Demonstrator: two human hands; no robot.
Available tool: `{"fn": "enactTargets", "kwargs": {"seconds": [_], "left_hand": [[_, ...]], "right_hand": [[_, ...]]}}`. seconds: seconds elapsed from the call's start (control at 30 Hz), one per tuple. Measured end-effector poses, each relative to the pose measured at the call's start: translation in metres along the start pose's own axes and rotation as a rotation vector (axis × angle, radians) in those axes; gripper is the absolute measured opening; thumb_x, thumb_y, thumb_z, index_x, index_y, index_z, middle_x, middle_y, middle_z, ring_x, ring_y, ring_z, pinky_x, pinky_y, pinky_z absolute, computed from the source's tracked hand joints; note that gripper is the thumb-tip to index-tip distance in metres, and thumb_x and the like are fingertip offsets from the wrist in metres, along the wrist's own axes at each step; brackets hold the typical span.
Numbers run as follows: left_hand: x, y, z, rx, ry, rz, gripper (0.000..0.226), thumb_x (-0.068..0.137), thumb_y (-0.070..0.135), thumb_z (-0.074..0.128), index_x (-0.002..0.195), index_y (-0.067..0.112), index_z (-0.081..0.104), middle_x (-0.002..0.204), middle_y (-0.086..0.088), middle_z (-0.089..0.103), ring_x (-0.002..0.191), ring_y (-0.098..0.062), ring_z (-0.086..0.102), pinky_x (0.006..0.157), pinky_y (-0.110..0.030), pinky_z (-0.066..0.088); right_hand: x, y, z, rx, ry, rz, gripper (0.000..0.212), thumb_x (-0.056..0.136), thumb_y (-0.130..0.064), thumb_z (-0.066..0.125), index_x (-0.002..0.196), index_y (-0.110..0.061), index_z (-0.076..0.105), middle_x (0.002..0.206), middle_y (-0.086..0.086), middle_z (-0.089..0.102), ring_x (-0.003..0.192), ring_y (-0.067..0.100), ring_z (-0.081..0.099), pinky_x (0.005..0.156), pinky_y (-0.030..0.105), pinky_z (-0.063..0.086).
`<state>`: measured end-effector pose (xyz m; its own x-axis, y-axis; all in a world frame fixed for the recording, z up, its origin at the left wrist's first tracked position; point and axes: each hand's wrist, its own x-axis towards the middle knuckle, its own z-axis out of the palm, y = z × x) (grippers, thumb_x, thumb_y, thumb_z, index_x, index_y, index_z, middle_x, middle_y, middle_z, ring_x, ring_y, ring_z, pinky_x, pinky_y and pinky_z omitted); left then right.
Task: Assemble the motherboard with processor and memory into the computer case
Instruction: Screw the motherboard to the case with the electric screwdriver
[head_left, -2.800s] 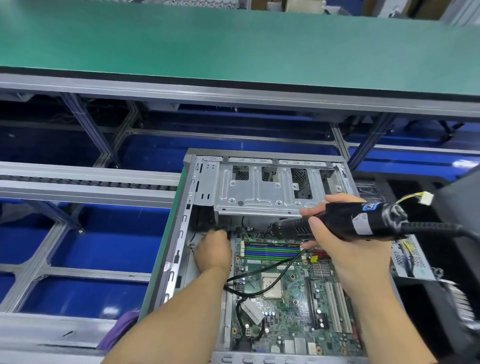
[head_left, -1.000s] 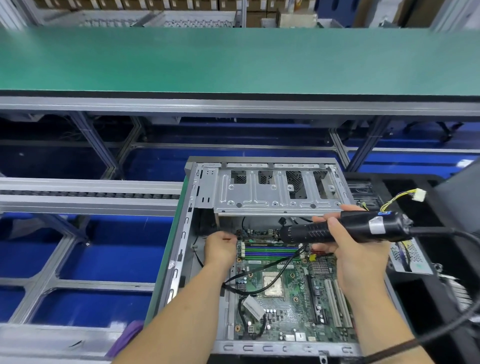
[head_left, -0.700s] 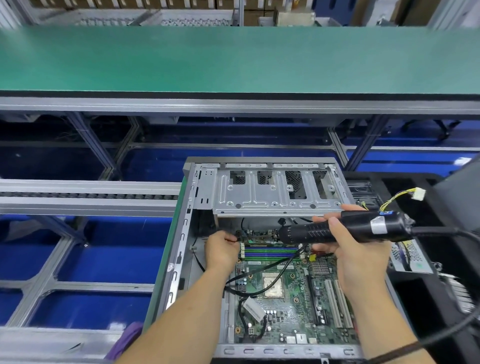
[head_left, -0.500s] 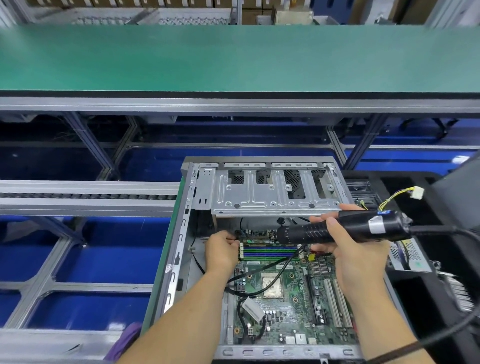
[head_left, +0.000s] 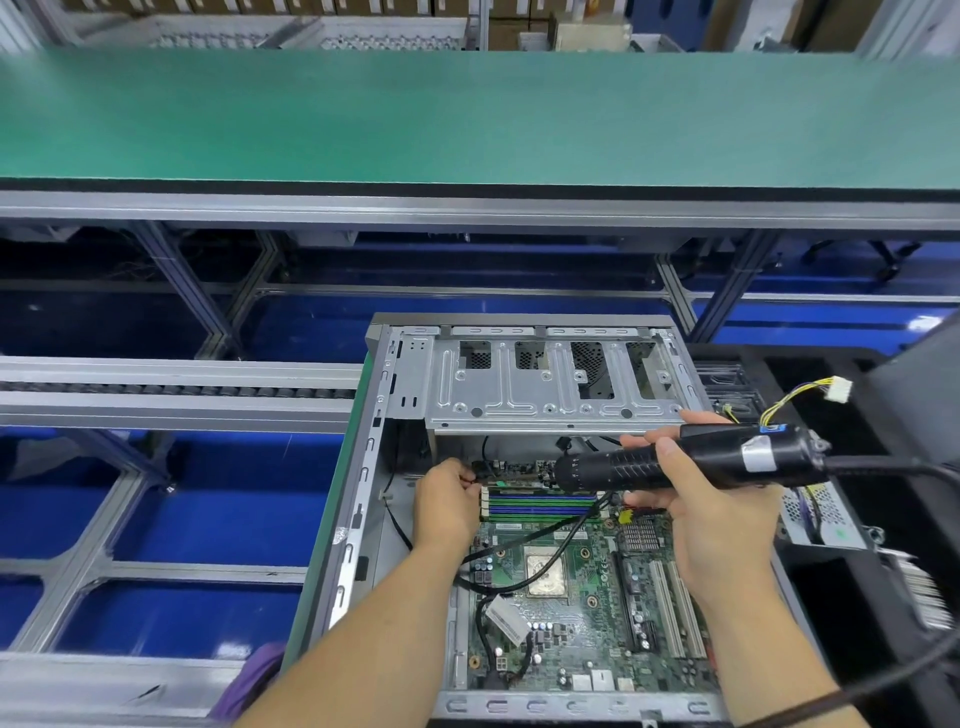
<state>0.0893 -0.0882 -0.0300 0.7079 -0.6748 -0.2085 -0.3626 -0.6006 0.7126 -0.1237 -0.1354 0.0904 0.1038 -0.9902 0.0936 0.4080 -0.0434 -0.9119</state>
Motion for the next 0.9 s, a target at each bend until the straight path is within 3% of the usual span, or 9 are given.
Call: {"fn": "enactTargets", "kwargs": {"seconds": [0.13,0.43,0.77,0.9], "left_hand": [[-0.0001,0.0001,-0.0007,0.013,0.022,-0.012,0.005,0.092,0.011,0.066,0.097,0.011,0.066,0.092,-0.002,0.067,0.081,-0.016,0.060,0.070,-0.023,0.045],[0.0006,-0.0011,-0.0003,0.042,0.026,0.019,0.009,0.092,0.009,0.064,0.101,0.009,0.067,0.096,-0.003,0.068,0.080,-0.015,0.059,0.071,-0.022,0.044],[0.0011,-0.0011,0.0003,0.051,0.027,0.040,0.012,0.092,0.006,0.061,0.102,0.009,0.066,0.099,-0.006,0.069,0.083,-0.017,0.059,0.072,-0.022,0.044],[0.0015,-0.0018,0.0001,0.068,0.015,0.053,0.015,0.093,0.006,0.059,0.106,0.008,0.067,0.102,-0.008,0.069,0.088,-0.021,0.062,0.078,-0.027,0.051]], "right_hand": [[0.0003,-0.0005,-0.0005,-0.003,0.005,0.010,0.030,0.077,-0.012,0.073,0.104,-0.021,0.067,0.093,0.016,0.070,0.091,0.041,0.074,0.047,0.035,0.057],[-0.0012,-0.0024,0.0010,0.000,0.010,0.002,0.031,0.077,-0.011,0.071,0.106,-0.016,0.063,0.087,0.012,0.072,0.089,0.040,0.075,0.045,0.033,0.055],[-0.0015,-0.0041,0.0036,-0.004,0.021,0.011,0.031,0.076,-0.010,0.071,0.106,-0.015,0.063,0.087,0.012,0.071,0.087,0.039,0.075,0.044,0.033,0.055],[-0.0011,-0.0035,0.0037,0.002,0.032,0.018,0.027,0.082,-0.004,0.069,0.105,-0.017,0.064,0.086,0.012,0.071,0.086,0.038,0.075,0.044,0.033,0.055]]}}
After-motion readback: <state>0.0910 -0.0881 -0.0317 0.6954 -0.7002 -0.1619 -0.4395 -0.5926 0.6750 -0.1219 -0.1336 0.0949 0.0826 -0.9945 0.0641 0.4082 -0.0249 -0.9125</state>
